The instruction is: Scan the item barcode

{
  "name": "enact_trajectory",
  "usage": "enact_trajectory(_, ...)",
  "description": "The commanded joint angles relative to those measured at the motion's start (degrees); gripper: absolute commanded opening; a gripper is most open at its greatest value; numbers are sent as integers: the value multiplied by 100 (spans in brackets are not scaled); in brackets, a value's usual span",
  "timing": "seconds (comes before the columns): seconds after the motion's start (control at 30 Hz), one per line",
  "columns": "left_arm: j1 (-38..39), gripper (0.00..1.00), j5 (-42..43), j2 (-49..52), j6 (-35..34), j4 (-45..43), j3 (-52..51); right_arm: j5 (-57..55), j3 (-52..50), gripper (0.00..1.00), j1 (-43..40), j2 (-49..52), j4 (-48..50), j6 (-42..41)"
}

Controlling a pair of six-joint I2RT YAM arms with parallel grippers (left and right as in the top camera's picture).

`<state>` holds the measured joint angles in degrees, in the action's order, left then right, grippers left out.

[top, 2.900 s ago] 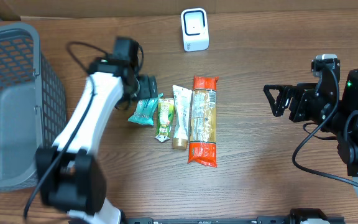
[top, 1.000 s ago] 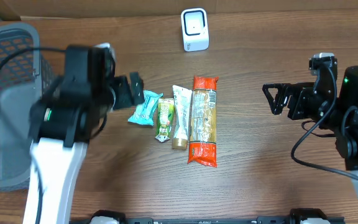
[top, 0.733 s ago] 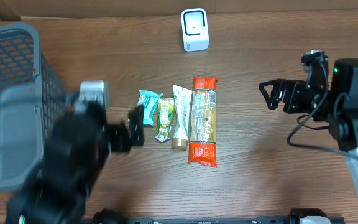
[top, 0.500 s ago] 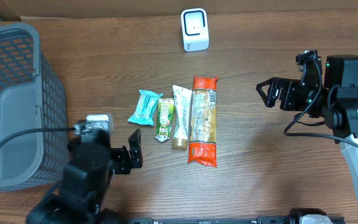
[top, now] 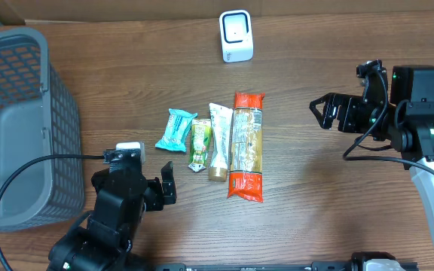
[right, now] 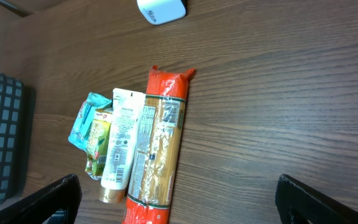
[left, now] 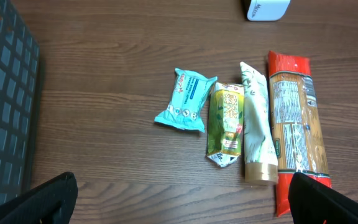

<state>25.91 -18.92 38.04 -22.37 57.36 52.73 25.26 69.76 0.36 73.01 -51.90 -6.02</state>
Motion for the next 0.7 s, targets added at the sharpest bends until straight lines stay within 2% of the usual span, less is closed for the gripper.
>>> enact_trajectory(0.0, 37, 100, -96, 9, -81, -20, -61, 59, 173, 100, -31, -22, 33, -17)
enact_trajectory(0.67, 37, 100, -96, 9, -81, -22, -61, 76, 173, 100, -31, 74, 57, -15)
